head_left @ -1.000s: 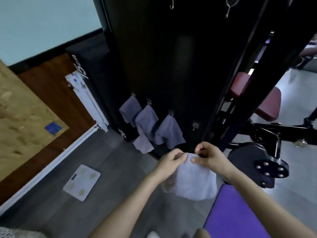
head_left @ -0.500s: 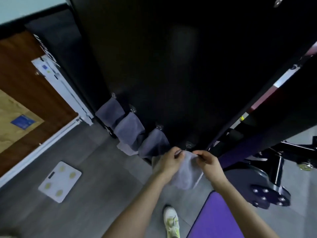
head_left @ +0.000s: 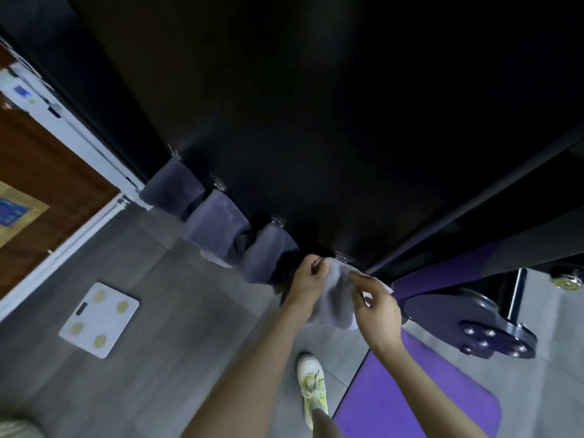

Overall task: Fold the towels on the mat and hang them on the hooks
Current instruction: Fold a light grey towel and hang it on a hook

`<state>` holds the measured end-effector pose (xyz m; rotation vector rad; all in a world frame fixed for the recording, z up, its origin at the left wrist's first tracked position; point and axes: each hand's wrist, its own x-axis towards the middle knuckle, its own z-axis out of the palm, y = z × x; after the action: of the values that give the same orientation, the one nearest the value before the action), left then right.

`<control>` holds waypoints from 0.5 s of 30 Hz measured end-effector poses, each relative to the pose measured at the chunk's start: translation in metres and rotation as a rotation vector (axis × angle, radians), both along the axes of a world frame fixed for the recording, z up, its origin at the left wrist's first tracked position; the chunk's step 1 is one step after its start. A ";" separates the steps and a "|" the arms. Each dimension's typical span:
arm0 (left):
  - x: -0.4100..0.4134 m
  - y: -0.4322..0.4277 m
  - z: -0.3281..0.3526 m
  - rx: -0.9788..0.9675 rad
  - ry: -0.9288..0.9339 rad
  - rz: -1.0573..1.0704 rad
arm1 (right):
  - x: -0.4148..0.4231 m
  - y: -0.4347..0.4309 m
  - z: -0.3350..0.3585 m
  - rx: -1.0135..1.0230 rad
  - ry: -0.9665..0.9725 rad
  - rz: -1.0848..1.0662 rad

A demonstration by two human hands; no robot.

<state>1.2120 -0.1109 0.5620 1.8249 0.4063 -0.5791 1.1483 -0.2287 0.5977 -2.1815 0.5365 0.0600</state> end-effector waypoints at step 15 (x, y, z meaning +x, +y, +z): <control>0.002 -0.007 -0.016 0.044 0.012 0.233 | 0.022 0.019 -0.028 0.599 0.104 -0.370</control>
<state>1.2135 -0.1179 0.5456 1.7850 0.6339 -0.4232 1.1699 -0.2095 0.5693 -1.4817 0.8501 0.1178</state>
